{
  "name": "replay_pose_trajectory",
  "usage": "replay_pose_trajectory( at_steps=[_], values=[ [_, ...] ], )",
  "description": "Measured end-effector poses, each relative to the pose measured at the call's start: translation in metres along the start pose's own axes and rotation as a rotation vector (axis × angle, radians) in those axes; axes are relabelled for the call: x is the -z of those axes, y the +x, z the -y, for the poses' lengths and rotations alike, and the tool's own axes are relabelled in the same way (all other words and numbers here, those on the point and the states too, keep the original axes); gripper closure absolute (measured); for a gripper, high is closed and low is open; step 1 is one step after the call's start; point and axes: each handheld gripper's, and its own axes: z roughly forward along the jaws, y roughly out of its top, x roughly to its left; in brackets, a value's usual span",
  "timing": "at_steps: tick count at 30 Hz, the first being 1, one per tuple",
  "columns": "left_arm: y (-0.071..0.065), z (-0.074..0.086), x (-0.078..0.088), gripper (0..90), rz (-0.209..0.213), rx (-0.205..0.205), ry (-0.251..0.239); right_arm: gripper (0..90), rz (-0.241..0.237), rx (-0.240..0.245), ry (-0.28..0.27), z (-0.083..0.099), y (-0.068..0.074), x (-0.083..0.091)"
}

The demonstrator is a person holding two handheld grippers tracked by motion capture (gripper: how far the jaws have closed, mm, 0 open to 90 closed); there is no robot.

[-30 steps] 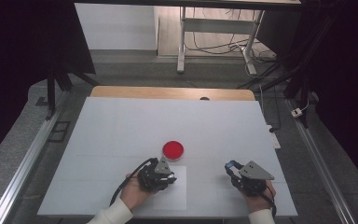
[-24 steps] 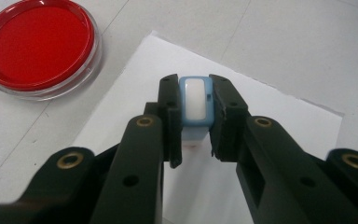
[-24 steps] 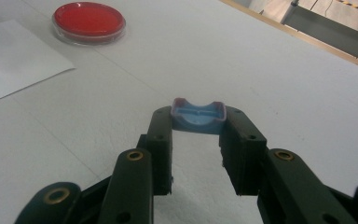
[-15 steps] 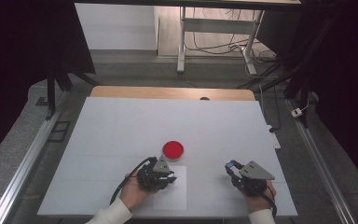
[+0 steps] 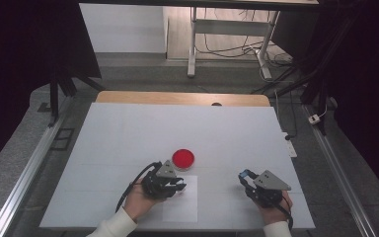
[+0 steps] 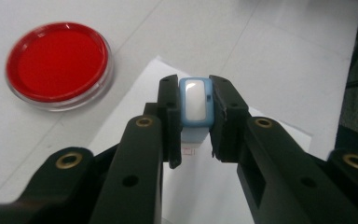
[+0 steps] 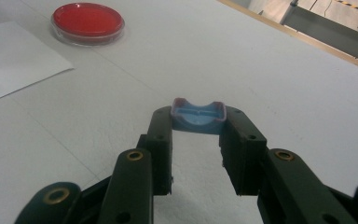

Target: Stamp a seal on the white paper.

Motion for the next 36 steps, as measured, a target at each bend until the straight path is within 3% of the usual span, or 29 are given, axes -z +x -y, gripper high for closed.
replay_pose_trajectory(
  at_steps=[15,36],
  values=[
    [0.005,-0.005,0.028,75.3,0.015,0.028,-0.088,64.8,0.007,0.002,0.003,0.000,0.000,0.000],
    [0.021,0.000,0.058,75.2,-0.020,0.072,-0.163,64.8,-0.002,0.000,-0.005,0.000,0.000,-0.001]
  ],
)
